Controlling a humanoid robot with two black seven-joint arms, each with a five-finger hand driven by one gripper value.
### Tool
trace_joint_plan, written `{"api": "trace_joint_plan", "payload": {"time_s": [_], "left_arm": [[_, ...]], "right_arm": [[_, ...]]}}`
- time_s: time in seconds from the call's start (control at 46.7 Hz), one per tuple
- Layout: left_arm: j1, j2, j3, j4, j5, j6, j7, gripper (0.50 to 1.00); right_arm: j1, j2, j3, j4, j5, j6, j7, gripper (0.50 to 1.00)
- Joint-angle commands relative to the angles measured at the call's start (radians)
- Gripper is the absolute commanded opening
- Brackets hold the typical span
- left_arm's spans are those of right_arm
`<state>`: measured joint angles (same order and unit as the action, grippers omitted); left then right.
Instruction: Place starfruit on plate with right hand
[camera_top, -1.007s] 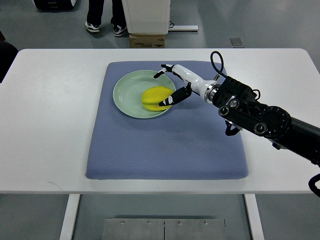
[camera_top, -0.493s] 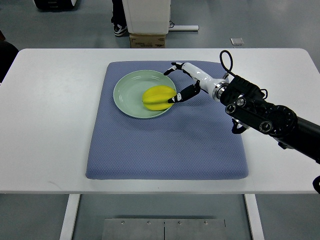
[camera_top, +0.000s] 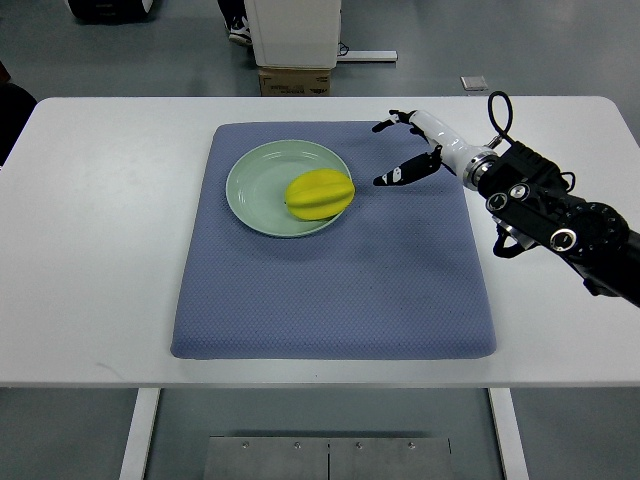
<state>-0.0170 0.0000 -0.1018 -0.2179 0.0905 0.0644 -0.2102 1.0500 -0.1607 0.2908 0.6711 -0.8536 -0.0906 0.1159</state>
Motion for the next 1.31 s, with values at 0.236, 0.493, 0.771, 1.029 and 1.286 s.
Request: {"api": "trace_joint_plan", "payload": {"time_s": [0.236,0.493,0.771,1.029,1.286], "left_arm": [[0.000,0.000,-0.001,0.000,0.000,0.000,0.000,1.000],[0.000,0.000,0.001,0.000,0.000,0.000,0.000,1.000],[0.000,0.000,0.001,0.000,0.000,0.000,0.000,1.000],[0.000,0.000,0.001,0.000,0.000,0.000,0.000,1.000],[0.000,0.000,-0.001,0.000,0.000,0.000,0.000,1.000]], "right_arm": [[-0.084,-0.002,0.191,0.002,0.067,-0.052,-0.024,1.000],[-0.159,0.007,0.386,0.004,0.160,-0.060,-0.065,1.000],[-0.205,0.009,0.511,0.005,0.361,-0.089,-0.065,1.000],[-0.249,0.027,0.636,0.008,0.400,-0.089,-0.061,1.000],[-0.278,0.047,0.725,0.013,0.400,-0.087,-0.050,1.000]]}}
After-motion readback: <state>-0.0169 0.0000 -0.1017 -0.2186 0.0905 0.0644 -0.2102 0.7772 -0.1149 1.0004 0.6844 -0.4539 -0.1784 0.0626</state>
